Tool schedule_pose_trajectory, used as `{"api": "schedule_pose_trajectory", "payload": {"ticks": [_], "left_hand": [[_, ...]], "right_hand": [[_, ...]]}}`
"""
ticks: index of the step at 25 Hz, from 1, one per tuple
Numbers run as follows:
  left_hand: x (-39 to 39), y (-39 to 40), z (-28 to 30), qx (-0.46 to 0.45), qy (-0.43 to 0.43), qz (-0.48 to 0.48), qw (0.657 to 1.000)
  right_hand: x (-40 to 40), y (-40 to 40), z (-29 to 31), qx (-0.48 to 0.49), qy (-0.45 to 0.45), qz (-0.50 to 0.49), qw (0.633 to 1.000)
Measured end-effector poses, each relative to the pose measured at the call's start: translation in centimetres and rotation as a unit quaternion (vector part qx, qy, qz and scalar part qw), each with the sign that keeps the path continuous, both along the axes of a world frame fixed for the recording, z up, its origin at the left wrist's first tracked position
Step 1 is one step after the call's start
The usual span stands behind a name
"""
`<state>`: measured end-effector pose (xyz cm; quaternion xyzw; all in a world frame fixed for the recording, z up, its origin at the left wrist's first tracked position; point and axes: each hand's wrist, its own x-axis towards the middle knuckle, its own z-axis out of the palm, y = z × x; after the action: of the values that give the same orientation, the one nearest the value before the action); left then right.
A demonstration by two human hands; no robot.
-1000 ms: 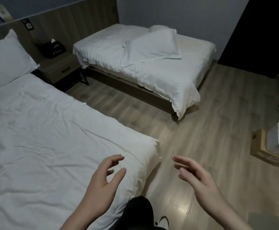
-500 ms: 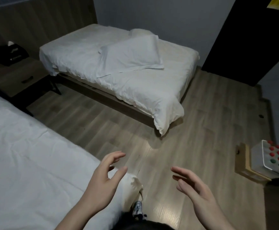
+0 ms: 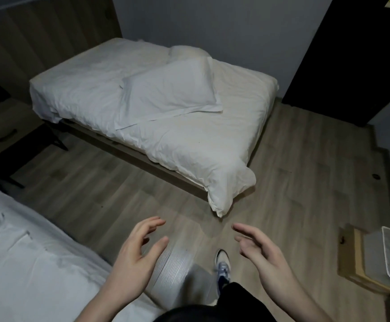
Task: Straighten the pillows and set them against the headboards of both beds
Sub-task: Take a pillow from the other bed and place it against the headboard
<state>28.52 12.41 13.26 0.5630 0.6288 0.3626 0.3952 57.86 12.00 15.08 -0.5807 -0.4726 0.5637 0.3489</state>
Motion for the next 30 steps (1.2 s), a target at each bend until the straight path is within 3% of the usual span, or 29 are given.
{"api": "schedule_pose_trajectory", "payload": {"ticks": [9, 14, 18, 25, 30], "left_hand": [[2.0, 13.1, 1.7, -0.016, -0.008, 0.129, 0.991], [0.6, 17.6, 1.2, -0.039, -0.042, 0.193, 0.98], [-4.1, 26.2, 0.0, -0.046, -0.043, 0.16, 0.985], [-15.6, 42.6, 1.9, -0.003, -0.007, 0.05, 0.999], [-19.4, 51.3, 2.4, -0.016, -0.034, 0.003, 0.999]], "right_hand": [[1.6, 24.6, 0.6, 0.0, 0.009, 0.124, 0.992], [-1.8, 31.9, 0.3, -0.003, 0.017, 0.161, 0.987], [-5.1, 36.7, -1.7, -0.034, -0.012, 0.15, 0.988], [-12.8, 44.0, -1.9, -0.055, -0.004, 0.014, 0.998], [-16.8, 49.3, -1.7, -0.052, -0.01, -0.041, 0.998]]}}
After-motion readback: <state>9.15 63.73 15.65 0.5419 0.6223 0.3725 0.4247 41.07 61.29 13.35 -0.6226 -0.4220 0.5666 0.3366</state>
